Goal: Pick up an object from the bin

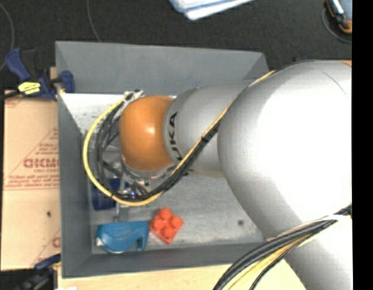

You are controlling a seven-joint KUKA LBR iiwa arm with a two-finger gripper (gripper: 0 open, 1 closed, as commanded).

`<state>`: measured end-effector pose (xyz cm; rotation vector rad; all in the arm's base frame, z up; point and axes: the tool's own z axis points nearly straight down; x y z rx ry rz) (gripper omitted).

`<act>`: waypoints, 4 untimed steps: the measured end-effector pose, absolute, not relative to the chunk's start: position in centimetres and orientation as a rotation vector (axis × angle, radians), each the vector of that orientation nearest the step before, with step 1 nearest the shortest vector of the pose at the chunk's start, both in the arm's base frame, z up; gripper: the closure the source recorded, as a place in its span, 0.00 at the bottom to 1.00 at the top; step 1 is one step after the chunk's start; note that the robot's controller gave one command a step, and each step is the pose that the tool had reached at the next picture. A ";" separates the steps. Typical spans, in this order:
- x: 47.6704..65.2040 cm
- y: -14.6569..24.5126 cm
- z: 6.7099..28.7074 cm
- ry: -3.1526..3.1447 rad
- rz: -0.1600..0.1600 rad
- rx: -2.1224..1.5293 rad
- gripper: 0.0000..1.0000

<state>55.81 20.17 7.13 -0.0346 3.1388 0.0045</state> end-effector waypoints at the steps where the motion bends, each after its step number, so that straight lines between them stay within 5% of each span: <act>1: 56.5 20.4 8.0 3.126 0.013 -0.037 0.00; 2: 56.0 20.1 7.2 3.136 0.008 -0.031 0.00; 3: 55.9 21.3 7.0 3.128 0.014 -0.014 1.00; 4: 55.9 21.3 7.0 3.128 0.014 -0.013 1.00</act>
Offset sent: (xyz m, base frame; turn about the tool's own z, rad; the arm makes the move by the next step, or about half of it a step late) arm 0.0000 0.0000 0.0000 0.0000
